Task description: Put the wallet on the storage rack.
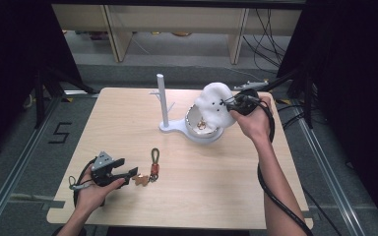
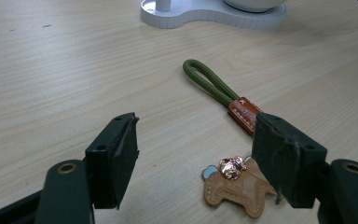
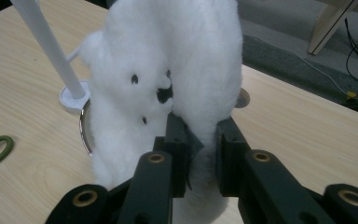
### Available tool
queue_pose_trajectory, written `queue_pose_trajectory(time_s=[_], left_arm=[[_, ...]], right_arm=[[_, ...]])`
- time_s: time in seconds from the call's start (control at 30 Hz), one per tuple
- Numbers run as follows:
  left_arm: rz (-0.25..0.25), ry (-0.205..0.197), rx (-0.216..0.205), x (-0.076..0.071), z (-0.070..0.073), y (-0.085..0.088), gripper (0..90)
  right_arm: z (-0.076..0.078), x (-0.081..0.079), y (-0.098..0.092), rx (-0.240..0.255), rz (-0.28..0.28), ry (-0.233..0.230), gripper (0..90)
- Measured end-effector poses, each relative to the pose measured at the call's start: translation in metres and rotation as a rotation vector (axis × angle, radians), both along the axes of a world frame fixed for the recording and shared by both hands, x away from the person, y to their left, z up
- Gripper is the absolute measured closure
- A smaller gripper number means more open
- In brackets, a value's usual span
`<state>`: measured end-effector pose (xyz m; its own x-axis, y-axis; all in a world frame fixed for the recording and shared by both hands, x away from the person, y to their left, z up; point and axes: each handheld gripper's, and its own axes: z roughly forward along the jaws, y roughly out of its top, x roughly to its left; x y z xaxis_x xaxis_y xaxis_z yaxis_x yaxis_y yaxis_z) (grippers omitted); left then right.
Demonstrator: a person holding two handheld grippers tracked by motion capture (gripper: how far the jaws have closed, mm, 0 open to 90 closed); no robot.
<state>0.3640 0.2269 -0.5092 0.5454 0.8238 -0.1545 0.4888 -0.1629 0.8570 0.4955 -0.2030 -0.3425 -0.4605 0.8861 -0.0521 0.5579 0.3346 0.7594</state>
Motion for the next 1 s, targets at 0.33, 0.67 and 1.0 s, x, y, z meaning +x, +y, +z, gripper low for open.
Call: queue_pose_trajectory(time_s=[0.33,0.67,1.0], left_arm=[[-0.008,0.003,0.002,0.0,-0.001,-0.002,30.6],[-0.01,0.001,0.009,0.0,-0.001,-0.001,30.6],[-0.018,-0.002,0.018,-0.001,-0.001,-0.002,30.5]], right_arm=[[-0.008,0.01,0.009,-0.025,0.004,0.024,78.5],[-0.02,0.019,0.021,-0.086,0.022,0.027,78.2],[-0.028,0.024,0.036,-0.139,0.047,0.02,78.0]])
